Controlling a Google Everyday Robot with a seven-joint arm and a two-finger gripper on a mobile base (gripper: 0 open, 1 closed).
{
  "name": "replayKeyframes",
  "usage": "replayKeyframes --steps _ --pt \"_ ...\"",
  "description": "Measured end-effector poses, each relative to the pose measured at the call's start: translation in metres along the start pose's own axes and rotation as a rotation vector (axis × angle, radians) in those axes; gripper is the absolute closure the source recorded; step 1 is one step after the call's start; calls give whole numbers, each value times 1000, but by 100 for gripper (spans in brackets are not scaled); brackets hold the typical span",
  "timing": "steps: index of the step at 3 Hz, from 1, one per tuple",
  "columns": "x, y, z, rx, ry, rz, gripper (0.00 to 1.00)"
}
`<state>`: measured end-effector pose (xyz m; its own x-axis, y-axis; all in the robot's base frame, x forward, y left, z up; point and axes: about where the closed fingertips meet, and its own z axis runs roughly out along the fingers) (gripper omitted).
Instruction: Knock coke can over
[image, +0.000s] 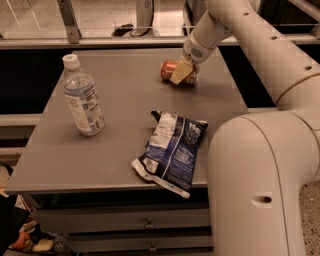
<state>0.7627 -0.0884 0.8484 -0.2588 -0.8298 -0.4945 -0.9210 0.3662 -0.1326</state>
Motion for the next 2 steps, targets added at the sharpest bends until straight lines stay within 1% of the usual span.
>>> replayKeyframes --steps 1,2 --pt "-1 0 1 -3 1 0 46" --pt "-1 0 0 -3 1 0 22"
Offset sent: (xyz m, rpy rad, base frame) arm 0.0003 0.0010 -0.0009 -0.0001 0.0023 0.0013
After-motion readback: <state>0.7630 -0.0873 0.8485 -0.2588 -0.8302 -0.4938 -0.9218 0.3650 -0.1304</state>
